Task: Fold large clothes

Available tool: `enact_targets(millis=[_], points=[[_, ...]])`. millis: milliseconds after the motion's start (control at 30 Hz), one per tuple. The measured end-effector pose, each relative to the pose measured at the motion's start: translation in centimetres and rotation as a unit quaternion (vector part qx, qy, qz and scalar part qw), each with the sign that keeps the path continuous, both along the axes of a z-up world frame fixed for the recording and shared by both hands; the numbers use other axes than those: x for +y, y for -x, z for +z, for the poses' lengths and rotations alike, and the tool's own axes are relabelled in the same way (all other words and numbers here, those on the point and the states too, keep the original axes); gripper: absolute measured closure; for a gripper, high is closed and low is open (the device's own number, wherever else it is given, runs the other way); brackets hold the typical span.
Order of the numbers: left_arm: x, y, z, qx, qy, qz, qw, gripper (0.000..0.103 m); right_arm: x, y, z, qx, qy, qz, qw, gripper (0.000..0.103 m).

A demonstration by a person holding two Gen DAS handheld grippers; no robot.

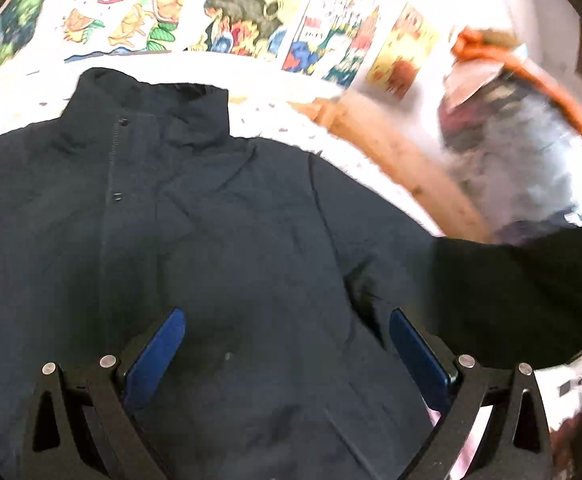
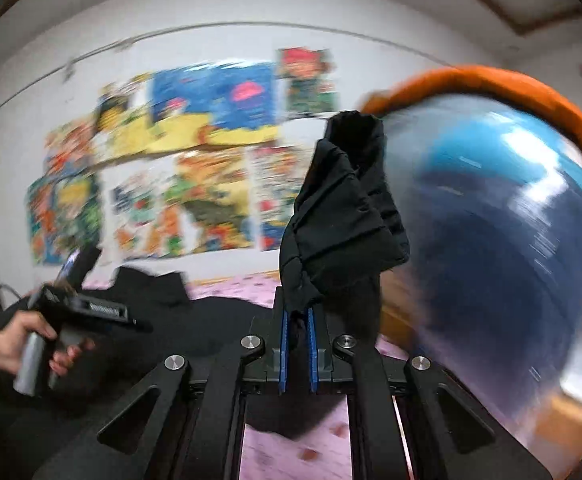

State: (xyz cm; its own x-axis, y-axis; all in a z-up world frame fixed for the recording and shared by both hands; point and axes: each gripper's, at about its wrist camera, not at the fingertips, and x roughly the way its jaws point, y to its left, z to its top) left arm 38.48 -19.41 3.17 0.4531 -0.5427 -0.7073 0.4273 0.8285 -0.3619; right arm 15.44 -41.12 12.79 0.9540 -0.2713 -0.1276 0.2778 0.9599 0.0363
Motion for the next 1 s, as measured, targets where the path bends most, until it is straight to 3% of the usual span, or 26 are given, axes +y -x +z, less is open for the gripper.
enact_targets(millis=[67,167,267,333,433,533,700,867,933,1000], points=[[2.9,0.8,1.0,0.009,0.047,-0.009,0.9988,0.000,2.1,-2.6,1.8,0.025,0.024,0.040,0.999,0.095],[6.2,0.7,1.4,0.040,0.130,-0.025,0.9904,0.000,5.3,-6.8,2.7,0.070,0.048,0.084,0.993,0.096],[9.2,0.2,0.7,0.070,0.202,-0.022,0.9766,0.000,8.9,-10.3,1.5,0.115,0.077,0.124,0.983,0.096],[10.7,0.1,0.0,0.076,0.230,-0.017,0.9701,0.000,11.5,-12.0,-0.3,0.148,0.093,0.150,0.973,0.096],[11.5,-0.2,-1.7,0.088,0.244,-0.006,0.9656,0.000,14.5,-12.7,-4.2,0.181,0.115,0.179,0.960,0.096],[11.2,-1.1,-4.4,0.122,0.232,0.013,0.9651,0.000,17.2,-12.7,-7.9,0.201,0.121,0.205,0.950,0.096],[10.2,-1.8,-7.9,0.181,0.267,0.019,0.9463,0.001,18.3,-11.0,-12.8,0.249,0.100,0.221,0.938,0.096],[10.2,-1.3,-8.8,0.185,0.246,0.035,0.9509,0.002,19.3,-7.9,-14.1,0.253,0.121,0.228,0.932,0.096],[10.0,-1.5,-9.3,0.193,0.242,0.042,0.9501,0.017,19.6,-7.2,-14.0,0.252,0.127,0.228,0.932,0.096],[9.8,-1.8,-9.8,0.200,0.234,0.048,0.9502,0.041,19.8,-6.7,-14.0,0.252,0.129,0.227,0.932,0.096]])
